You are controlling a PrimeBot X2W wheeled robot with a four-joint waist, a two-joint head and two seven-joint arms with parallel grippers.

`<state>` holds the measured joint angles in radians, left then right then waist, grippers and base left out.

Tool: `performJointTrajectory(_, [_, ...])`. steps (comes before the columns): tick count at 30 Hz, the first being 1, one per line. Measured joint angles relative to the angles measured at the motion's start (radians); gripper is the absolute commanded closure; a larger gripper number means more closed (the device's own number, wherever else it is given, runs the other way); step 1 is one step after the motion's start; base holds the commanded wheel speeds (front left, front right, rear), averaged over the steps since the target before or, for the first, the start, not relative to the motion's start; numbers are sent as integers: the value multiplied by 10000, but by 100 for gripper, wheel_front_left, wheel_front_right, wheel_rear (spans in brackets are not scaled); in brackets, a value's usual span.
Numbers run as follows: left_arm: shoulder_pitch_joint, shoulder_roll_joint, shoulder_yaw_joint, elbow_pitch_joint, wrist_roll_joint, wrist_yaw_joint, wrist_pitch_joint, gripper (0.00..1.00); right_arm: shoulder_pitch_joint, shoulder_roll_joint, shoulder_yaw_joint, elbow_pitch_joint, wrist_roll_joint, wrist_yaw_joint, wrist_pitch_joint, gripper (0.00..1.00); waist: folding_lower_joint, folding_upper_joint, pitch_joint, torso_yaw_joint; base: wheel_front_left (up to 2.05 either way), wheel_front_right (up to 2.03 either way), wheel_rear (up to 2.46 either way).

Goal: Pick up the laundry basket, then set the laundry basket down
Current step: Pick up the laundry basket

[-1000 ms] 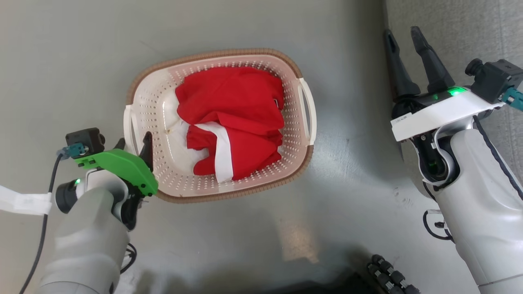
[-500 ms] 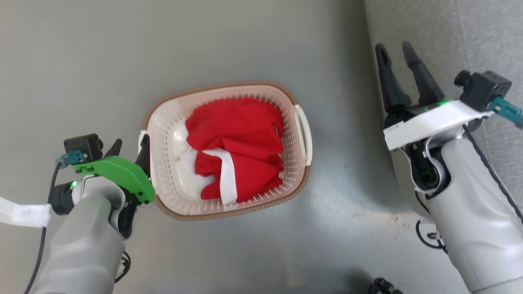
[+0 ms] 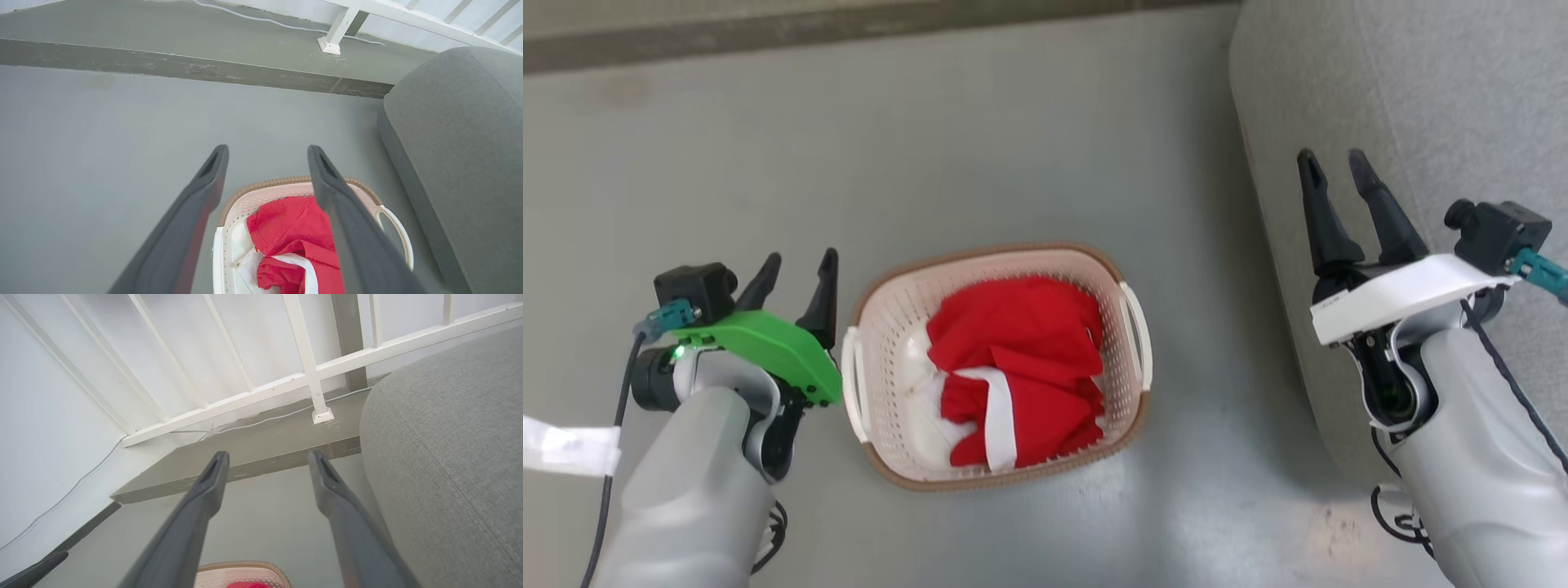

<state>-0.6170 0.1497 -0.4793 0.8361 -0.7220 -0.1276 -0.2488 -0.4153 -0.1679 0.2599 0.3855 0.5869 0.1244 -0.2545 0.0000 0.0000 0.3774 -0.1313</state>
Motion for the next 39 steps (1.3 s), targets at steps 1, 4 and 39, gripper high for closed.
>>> performJointTrajectory(1, [98,8,56,-169,65,0,0,0,56,-2,-10,0,-27,0,0,0,0,0,-143,27,0,0,0])
performJointTrajectory(4, [493,69,265,-614,203,0,0,0,265,-2,-31,8,-67,0,0,0,0,0,-564,108,0,0,0])
performJointTrajectory(39, [4377,-8,2539,-5436,2569,500,-2,0,1820,-36,-878,-662,-959,0,0,0,0,0,-3215,579,0,0,0])
